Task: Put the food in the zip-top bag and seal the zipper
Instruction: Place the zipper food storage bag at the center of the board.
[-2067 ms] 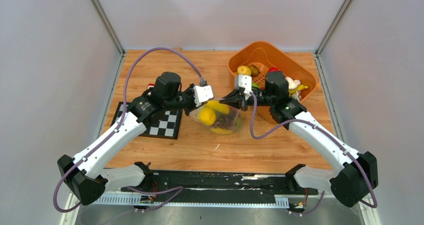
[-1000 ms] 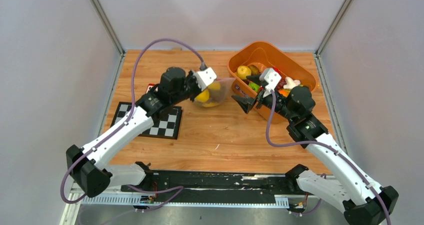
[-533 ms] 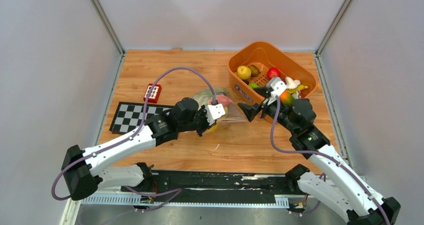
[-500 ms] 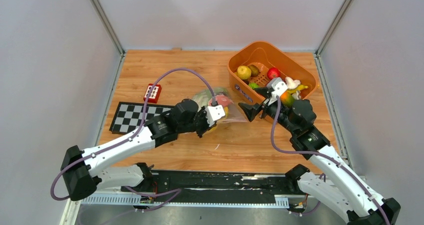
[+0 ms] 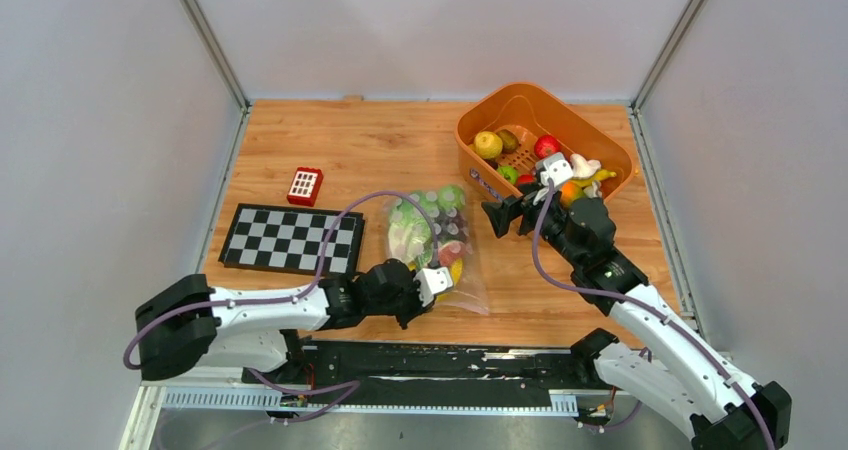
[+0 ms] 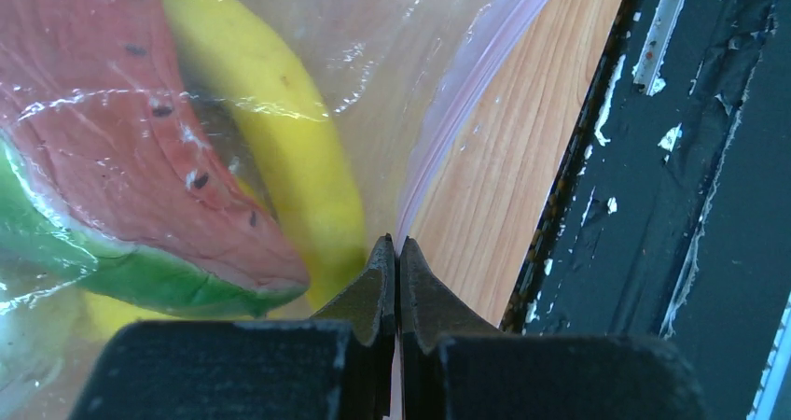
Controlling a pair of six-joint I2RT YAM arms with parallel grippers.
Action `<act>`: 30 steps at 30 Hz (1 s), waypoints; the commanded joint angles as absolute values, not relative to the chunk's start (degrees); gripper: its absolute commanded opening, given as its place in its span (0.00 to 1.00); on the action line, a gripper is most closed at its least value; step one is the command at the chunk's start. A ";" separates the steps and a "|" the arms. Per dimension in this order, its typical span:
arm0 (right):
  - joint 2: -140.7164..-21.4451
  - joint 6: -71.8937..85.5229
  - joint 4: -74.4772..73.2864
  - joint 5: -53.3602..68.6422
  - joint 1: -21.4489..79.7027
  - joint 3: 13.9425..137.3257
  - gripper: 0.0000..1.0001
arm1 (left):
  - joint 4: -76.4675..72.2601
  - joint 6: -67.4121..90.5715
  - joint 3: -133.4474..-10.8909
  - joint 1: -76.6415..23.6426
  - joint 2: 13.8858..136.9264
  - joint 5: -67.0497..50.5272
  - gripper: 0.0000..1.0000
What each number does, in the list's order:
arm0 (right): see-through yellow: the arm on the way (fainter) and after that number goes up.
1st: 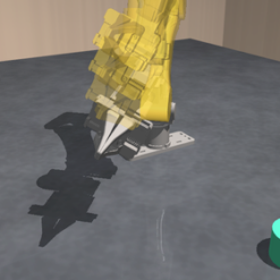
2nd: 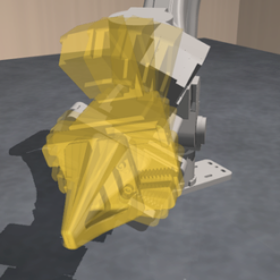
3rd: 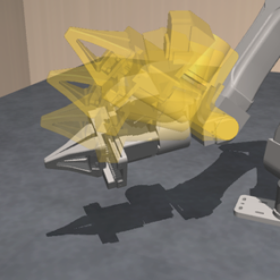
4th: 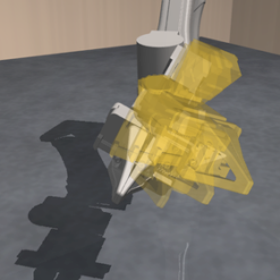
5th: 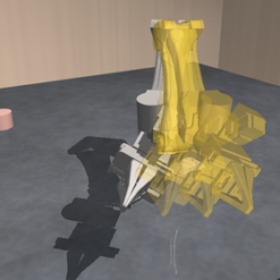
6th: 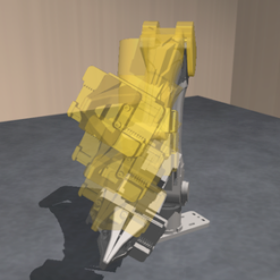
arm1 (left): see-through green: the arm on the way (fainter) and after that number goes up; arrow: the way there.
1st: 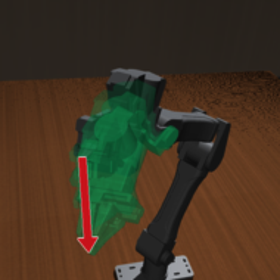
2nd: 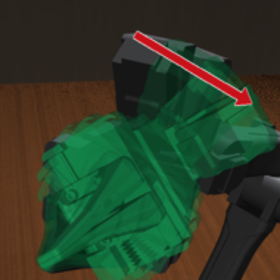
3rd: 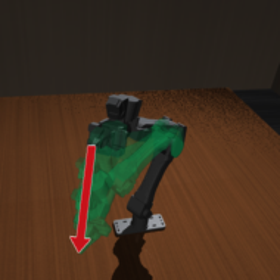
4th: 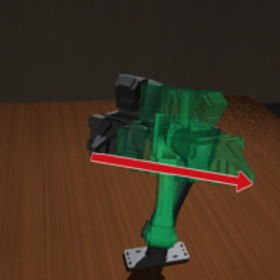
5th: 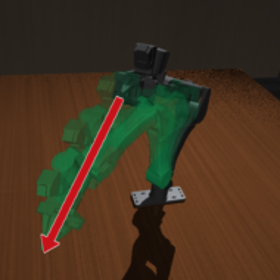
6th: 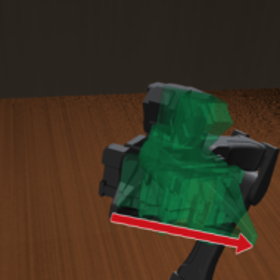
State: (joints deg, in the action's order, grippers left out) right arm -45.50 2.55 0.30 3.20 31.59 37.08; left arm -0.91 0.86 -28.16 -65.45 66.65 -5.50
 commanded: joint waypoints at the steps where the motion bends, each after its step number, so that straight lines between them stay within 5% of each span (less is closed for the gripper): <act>1: -45.87 6.13 3.07 1.66 31.13 36.65 0.87 | -14.68 5.68 -26.75 -67.66 71.93 -4.43 0.00; 10: -46.49 6.91 2.64 1.50 30.96 36.91 0.87 | -14.37 4.72 -28.33 -72.32 76.90 -2.22 0.00; 18: -46.96 7.26 2.85 1.73 30.81 36.91 0.87 | -7.43 2.31 -29.72 -72.33 70.96 2.29 0.30; 25: -47.39 7.69 3.34 2.11 30.76 36.96 0.88 | -4.75 1.89 -31.25 -72.33 69.69 1.04 0.42; 30: -47.72 7.30 2.85 2.14 30.59 37.48 0.87 | -3.11 1.93 -32.51 -72.33 66.19 -3.25 0.61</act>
